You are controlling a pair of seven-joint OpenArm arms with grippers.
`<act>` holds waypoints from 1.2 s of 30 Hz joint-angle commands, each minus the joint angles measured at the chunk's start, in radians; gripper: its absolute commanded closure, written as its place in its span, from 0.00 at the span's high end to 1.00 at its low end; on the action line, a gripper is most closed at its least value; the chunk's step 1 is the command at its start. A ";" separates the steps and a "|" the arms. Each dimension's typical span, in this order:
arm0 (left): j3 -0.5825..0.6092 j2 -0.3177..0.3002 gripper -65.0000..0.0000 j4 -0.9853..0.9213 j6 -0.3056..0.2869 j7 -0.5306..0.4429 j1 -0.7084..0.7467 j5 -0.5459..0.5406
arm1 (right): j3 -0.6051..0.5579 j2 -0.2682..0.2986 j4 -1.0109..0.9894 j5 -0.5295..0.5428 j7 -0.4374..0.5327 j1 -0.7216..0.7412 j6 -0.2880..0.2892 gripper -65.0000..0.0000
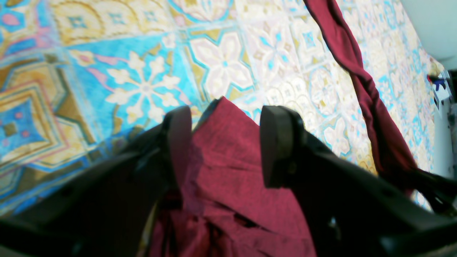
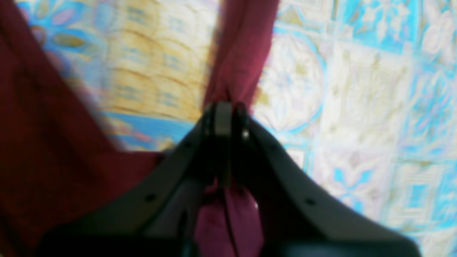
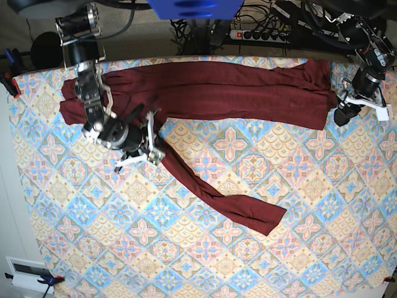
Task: Layout the t-shirt on the table in an organized manner, then fold the t-shirt properly
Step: 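Grasp the hanging sleeve with the right gripper and lay it over the body, then reach the left gripper to the other sleeve and grasp it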
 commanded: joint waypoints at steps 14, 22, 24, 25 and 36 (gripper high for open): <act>-0.002 -0.006 0.47 0.018 -0.007 -0.014 -0.007 0.005 | 0.001 0.087 0.290 0.015 -0.002 -0.358 -0.004 0.00; -0.002 -0.006 0.47 0.018 -0.007 -0.014 -0.007 0.005 | -0.109 0.133 0.291 0.015 -0.002 -0.386 -0.004 0.00; 0.002 -0.006 0.47 0.018 -0.007 -0.012 -0.007 0.005 | -0.141 0.138 0.291 0.015 -0.002 -0.380 -0.004 0.00; 0.019 -0.006 0.47 0.018 -0.007 -0.015 -0.007 0.005 | -0.149 0.138 0.291 0.015 -0.002 -0.380 -0.004 0.00; 0.177 -0.010 0.47 0.021 -0.007 -0.012 -0.091 0.005 | -0.092 0.141 0.291 0.014 -0.010 -0.360 -0.004 0.24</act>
